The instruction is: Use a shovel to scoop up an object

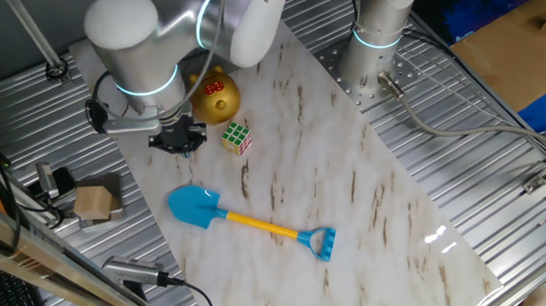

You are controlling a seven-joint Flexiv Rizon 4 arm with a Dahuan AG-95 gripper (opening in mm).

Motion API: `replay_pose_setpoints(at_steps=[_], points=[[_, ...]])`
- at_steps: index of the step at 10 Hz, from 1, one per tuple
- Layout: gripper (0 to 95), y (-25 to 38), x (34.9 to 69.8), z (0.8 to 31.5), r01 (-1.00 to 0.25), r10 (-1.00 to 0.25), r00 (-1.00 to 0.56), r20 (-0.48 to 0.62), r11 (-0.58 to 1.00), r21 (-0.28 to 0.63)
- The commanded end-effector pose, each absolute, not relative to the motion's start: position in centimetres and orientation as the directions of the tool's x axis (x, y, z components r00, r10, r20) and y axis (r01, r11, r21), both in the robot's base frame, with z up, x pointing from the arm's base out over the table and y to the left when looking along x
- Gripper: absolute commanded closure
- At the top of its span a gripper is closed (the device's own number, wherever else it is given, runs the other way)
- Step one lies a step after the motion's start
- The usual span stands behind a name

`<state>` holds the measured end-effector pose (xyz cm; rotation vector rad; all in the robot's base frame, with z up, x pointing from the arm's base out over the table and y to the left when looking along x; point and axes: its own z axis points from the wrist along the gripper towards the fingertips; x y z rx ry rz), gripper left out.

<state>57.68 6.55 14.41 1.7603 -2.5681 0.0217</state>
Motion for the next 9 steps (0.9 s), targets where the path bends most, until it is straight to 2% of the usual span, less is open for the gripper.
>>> replay_pose_setpoints(at_steps=[1,4,9], points=[[95.0,7.7,57.9,14.5,-0.935,-0.935,-0.355,0.009,0.355,0.006],[95.0,12.0,58.0,15.2,-0.945,-0.944,-0.326,0.055,0.326,-0.008],[95.0,17.3,57.1,13.9,-0.93,-0.927,-0.368,0.064,0.368,-0.02]])
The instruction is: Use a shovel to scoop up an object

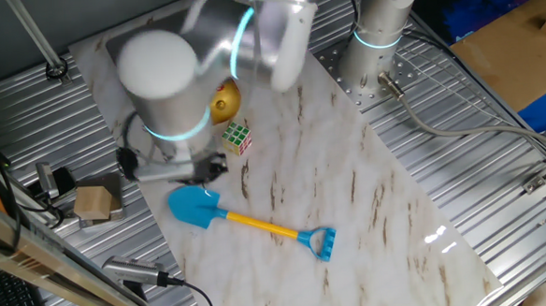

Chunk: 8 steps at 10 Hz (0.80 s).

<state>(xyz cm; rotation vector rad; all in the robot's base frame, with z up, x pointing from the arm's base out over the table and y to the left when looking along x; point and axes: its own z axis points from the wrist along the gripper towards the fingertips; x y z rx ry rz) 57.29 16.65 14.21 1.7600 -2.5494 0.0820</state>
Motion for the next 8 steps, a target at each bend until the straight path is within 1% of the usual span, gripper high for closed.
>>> replay_pose_setpoints(at_steps=[1,4,7,8], points=[[95.0,17.7,57.0,13.8,-0.93,-0.927,-0.369,0.066,0.368,-0.02],[95.0,18.8,55.8,13.1,-0.932,-0.928,-0.363,0.077,0.362,-0.027],[95.0,18.8,55.6,12.9,-0.934,-0.931,-0.358,0.072,0.357,-0.023],[95.0,18.8,55.6,12.9,-0.953,-0.952,-0.302,0.055,0.302,-0.014]])
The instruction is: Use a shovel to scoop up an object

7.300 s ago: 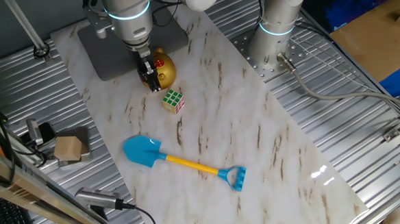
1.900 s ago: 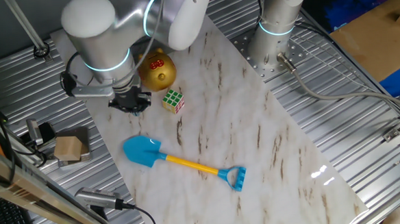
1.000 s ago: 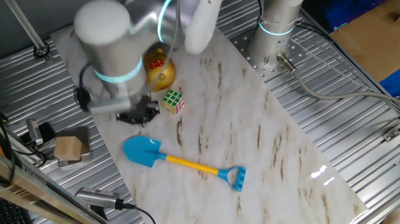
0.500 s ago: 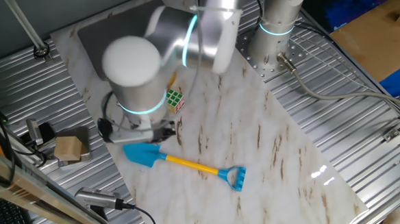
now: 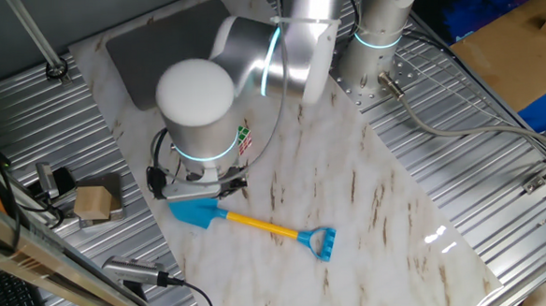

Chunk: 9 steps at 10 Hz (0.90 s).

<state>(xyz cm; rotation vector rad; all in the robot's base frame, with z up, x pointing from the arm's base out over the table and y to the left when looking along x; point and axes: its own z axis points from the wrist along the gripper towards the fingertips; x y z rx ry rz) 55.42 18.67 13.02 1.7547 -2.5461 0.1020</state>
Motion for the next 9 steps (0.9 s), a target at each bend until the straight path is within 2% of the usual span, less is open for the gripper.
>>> replay_pose_setpoints(at_steps=[1,3,7,8,9], points=[[95.0,18.8,55.6,12.9,-0.971,-0.97,-0.241,0.031,0.241,-0.006],[95.0,18.8,55.6,12.9,-0.99,-0.99,-0.144,0.008,0.144,0.001],[95.0,19.3,55.4,12.7,-0.999,-0.998,-0.055,0.009,0.055,0.0],[76.0,20.3,54.6,12.2,-0.999,-0.999,-0.052,0.007,0.052,-0.004],[76.0,21.1,54.0,11.8,-0.998,-0.998,-0.056,0.009,0.056,-0.011]])
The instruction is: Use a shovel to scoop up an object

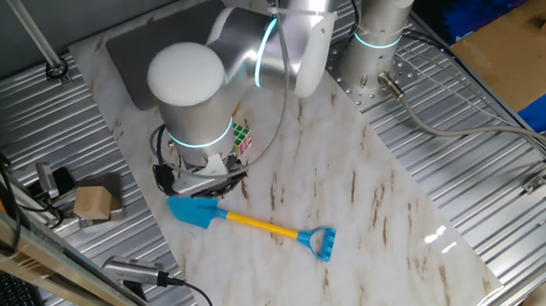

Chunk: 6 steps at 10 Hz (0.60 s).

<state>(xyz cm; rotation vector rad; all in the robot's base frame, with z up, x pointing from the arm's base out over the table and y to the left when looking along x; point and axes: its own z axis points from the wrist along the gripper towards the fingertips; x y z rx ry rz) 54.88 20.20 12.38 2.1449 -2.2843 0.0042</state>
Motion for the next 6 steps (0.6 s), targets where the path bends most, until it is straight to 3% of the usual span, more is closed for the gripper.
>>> replay_pose_setpoints(at_steps=[1,6], points=[[57.0,22.0,53.3,11.3,-0.998,-0.998,-0.057,0.009,0.057,-0.019],[57.0,24.3,51.5,9.8,-1.0,-1.0,-0.018,0.01,0.018,-0.022]])
